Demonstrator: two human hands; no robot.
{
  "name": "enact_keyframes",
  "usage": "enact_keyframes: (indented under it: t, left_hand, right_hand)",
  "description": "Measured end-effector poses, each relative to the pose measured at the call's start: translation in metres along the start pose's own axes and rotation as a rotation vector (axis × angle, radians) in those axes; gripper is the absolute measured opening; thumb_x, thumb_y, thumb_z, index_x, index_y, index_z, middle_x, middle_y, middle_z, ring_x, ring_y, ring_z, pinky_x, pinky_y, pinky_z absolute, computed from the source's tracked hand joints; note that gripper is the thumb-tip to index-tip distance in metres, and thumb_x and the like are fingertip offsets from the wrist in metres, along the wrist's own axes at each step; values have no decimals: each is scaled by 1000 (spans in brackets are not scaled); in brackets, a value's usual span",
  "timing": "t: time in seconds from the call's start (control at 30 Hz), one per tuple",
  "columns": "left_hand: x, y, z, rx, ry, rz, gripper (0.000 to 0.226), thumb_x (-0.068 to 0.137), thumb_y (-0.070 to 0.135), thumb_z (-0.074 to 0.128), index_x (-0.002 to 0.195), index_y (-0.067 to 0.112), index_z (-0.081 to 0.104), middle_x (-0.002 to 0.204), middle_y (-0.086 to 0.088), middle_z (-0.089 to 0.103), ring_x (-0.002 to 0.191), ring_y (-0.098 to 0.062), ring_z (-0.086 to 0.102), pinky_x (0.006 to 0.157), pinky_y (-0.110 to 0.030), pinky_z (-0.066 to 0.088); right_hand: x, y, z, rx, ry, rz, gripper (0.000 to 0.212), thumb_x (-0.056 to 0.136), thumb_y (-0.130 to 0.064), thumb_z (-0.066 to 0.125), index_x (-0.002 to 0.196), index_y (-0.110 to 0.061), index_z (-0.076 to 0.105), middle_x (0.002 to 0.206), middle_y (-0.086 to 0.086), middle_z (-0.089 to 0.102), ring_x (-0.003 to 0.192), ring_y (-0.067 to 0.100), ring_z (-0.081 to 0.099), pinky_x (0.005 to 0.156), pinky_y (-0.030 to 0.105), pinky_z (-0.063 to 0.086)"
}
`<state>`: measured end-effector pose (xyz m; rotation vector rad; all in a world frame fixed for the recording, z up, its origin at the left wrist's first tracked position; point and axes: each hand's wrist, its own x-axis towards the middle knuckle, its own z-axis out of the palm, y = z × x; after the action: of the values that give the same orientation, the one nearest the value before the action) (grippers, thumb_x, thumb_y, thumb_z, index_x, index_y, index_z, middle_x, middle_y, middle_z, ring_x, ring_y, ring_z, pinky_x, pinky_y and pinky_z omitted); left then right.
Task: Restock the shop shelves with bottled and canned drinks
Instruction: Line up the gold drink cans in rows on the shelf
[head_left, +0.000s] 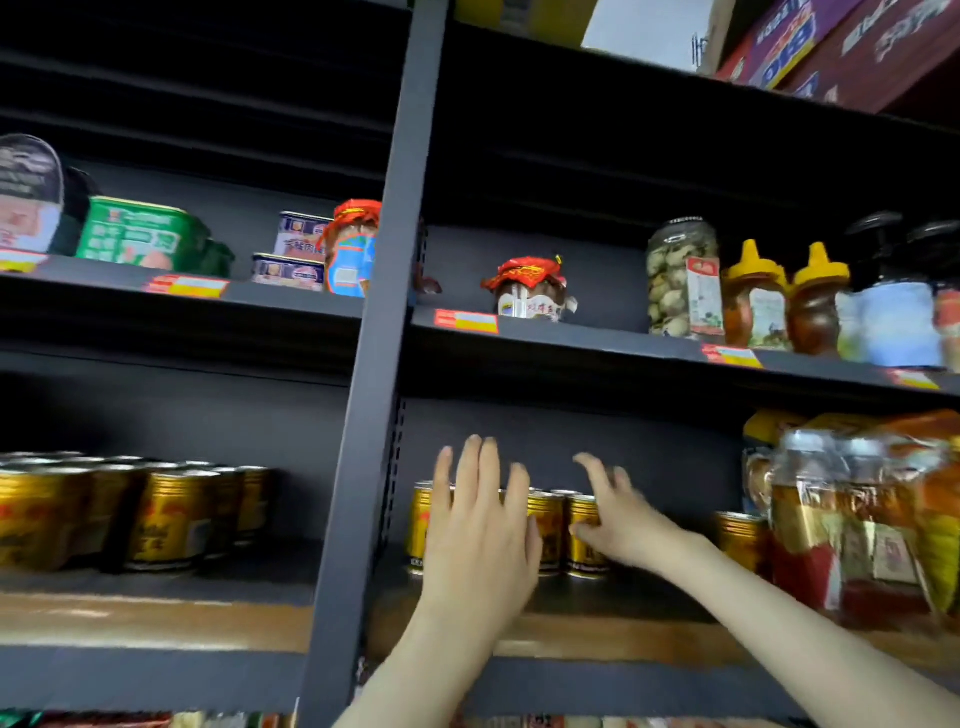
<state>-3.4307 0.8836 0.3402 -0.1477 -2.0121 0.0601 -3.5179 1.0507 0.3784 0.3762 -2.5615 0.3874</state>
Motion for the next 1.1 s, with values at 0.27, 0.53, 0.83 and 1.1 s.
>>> enact_keyframes:
  t: [0.27,0.53,0.83,1.1]
  left_hand:
    - [35,2,23,-3,-253,139,59,97,49,40,149,26,22,159,-3,11,146,-25,6,120,-40,3]
    - [43,-8,42,71,-375,170,62,96,46,46,150,24,23,156,-5,21,144,-25,18,117,-40,20]
    - [57,14,16,-183,-327,3,67,92,47,54,148,22,27,149,-3,37,136,-22,34,108,-37,36]
    - [10,54,-23,-698,-117,79,83,79,51,69,146,33,23,143,15,40,129,0,35,106,-16,32]
  right_hand:
    - [61,34,15,80,-238,50,84,96,-38,56,153,-33,-6,159,15,15,139,31,36,106,39,42]
    - [77,42,22,147,-149,125,84,87,-40,69,152,-12,25,160,13,14,144,29,25,110,37,38]
    - [12,26,-36,304,176,-97,50,75,-35,79,116,-23,55,116,0,43,111,18,49,82,24,43]
    - [-110,10,-71,537,339,-255,61,71,-33,82,120,-43,47,116,-18,44,102,3,49,72,8,39]
